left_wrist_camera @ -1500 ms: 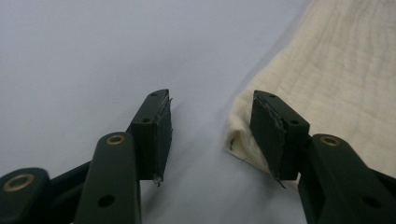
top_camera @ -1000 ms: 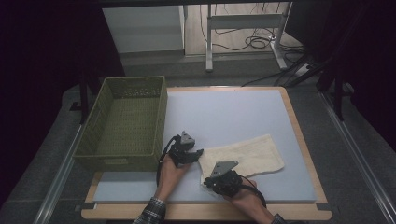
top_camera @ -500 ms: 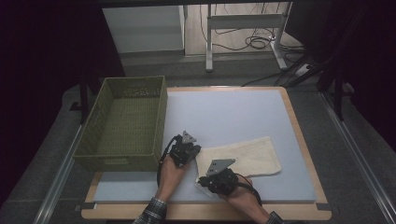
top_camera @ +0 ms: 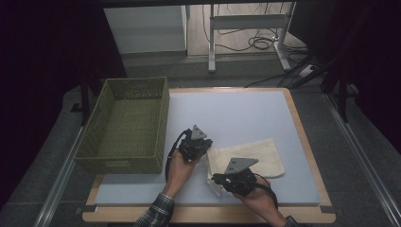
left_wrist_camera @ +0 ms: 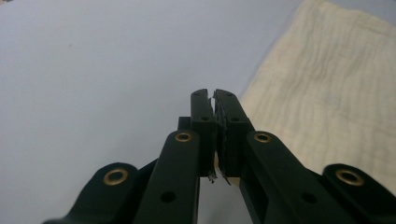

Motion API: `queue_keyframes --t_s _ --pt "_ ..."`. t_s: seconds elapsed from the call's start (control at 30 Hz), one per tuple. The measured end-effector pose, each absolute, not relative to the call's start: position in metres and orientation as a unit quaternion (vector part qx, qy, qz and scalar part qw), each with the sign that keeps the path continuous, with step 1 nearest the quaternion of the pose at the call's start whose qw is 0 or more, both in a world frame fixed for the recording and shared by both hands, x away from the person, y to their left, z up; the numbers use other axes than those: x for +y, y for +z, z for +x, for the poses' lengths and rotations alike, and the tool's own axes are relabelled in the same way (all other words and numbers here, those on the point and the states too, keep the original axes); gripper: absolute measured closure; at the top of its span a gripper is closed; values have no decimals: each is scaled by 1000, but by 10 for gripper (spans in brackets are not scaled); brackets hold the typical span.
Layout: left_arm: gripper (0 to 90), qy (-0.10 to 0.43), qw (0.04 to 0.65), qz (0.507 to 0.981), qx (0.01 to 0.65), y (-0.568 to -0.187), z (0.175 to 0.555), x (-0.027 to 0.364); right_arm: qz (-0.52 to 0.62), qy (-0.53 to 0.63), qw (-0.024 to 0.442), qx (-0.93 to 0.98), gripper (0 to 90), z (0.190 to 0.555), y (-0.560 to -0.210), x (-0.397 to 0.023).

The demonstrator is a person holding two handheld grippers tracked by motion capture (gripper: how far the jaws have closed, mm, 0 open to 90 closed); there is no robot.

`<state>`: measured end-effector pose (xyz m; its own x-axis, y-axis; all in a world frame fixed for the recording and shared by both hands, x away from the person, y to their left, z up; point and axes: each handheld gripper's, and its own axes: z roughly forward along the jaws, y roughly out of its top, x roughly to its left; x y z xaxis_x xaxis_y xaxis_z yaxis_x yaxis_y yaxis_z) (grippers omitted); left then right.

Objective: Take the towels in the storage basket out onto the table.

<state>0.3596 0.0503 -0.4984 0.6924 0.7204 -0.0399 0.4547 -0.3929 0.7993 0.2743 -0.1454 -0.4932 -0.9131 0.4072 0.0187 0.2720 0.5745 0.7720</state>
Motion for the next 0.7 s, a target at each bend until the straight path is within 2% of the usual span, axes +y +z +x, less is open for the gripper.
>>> queue_keyframes --t_s 0.4,0.7 --pt "871 143 441 826 322 -486 377 12 244 432 101 863 835 279 -490 -199" --pt "871 140 435 839 295 -484 390 -24 280 438 112 847 835 282 -490 -234"
